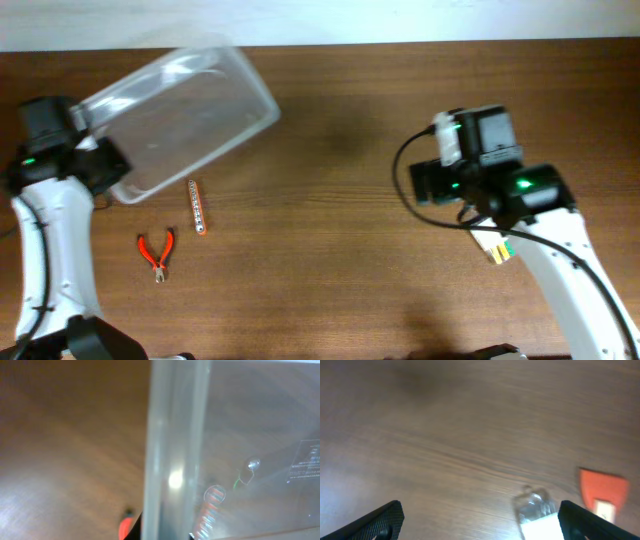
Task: Pack container
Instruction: 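Drag the clear container with the left gripper to table center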
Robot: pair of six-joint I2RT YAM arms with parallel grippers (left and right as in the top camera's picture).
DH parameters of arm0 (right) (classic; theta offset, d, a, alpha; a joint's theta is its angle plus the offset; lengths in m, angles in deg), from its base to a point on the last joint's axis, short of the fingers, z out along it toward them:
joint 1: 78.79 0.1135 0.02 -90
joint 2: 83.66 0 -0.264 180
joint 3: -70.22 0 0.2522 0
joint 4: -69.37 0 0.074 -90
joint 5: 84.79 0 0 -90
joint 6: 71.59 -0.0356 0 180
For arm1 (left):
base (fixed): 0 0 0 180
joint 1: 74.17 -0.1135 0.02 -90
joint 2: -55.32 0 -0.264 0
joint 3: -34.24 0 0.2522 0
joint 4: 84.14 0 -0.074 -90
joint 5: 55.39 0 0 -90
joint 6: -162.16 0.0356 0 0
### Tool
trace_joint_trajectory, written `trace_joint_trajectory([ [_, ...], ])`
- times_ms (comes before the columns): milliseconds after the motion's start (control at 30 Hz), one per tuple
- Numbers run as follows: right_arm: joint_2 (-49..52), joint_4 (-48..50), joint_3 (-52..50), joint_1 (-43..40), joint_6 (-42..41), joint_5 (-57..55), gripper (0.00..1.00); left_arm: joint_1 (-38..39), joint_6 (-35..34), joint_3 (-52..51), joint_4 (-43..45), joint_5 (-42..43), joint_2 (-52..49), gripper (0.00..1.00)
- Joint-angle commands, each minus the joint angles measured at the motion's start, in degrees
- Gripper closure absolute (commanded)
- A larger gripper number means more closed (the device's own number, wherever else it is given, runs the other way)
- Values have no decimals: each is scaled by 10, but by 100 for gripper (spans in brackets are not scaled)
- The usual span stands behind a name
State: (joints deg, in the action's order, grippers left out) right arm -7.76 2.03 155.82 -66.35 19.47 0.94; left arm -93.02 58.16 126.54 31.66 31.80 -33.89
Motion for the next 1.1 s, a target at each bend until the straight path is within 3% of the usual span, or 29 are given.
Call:
trace_joint_trajectory([
  [0, -29, -21, 29, -60, -80, -42, 1, 92, 77, 13, -17, 31, 20, 98],
  [200, -44, -71, 34, -165, -106, -36, 1, 245, 90, 12, -26, 13, 18, 98],
  [400, -44, -78, 34, -201, -104, 14, 2, 330, 89, 6, -26, -22, -16, 98],
  [833, -44, -85, 34, -200, -85, 17, 1, 337, 72, 2, 38, -26, -149, 98],
  [1067, -44, -86, 34, -200, -83, 17, 1, 337, 36, 2, 23, -26, -188, 98],
])
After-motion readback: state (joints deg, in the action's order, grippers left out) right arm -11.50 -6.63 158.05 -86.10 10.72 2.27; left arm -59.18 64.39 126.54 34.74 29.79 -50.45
